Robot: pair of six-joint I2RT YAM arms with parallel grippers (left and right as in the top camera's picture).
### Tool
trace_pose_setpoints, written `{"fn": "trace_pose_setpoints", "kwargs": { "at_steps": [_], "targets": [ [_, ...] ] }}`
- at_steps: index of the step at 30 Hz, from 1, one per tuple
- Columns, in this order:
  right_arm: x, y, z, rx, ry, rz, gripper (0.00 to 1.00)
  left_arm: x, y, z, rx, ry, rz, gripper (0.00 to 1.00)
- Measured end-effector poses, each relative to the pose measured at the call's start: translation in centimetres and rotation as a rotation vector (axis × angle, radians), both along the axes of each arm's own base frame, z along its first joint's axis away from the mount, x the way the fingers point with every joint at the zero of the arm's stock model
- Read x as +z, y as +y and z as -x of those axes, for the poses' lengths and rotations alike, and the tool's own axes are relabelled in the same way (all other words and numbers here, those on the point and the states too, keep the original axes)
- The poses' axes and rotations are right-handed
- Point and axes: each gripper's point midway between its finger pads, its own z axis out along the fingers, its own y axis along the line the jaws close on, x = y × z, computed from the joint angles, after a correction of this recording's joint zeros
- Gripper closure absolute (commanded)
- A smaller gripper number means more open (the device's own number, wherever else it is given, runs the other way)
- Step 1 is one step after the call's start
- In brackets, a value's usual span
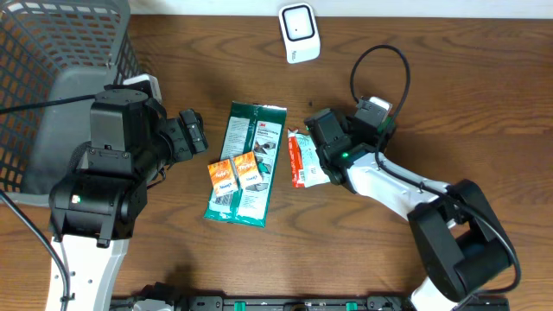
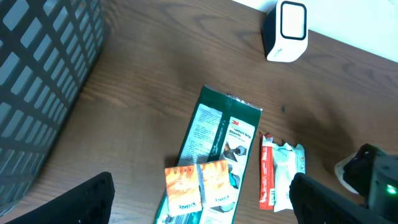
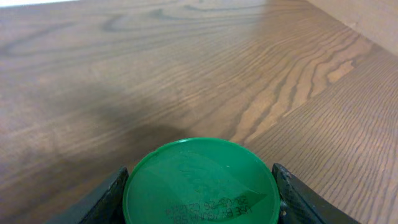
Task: Scan the item barcode
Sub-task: 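Carry the jar to the right and set it on the table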
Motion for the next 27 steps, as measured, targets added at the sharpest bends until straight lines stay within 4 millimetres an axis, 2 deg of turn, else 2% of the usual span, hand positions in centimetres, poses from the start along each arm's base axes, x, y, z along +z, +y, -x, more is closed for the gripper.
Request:
{"fn": "trace_pose_setpoints", "kwargs": {
  "at_steps": [6,8,12,17,22,25,27],
  "targets": [
    [-1.2,-0.1,0.1,0.018,0.056,0.049,0.85,0.0,0.0,0.0,0.000,0.000,0.000,0.10],
    [-1.2,-0.1,0.1,0.020,0.059,0.052,0.68,0.0,0.0,0.0,0.000,0.000,0.000,0.10],
    [-1.2,0.0,0.1,0.028,0.070,0.059,0.44,0.0,0.0,0.0,0.000,0.000,0.000,0.10],
    [-1.5,-0.2,0.4,0.050,0.121,0.099,0.34,0.0,0.0,0.0,0.000,0.000,0.000,0.10],
    [-1.7,-0.2,1.0,0.067,0.168,0.137,0.32,0.0,0.0,0.0,0.000,0.000,0.000,0.10],
    [-1.8,0.0,1.2,0.077,0.182,0.151,0.18,0.0,0.0,0.0,0.000,0.000,0.000,0.10],
    [-1.8,0.2,1.3,0.086,0.188,0.158,0.13,0.0,0.0,0.0,0.000,0.000,0.000,0.10]
  ]
}}
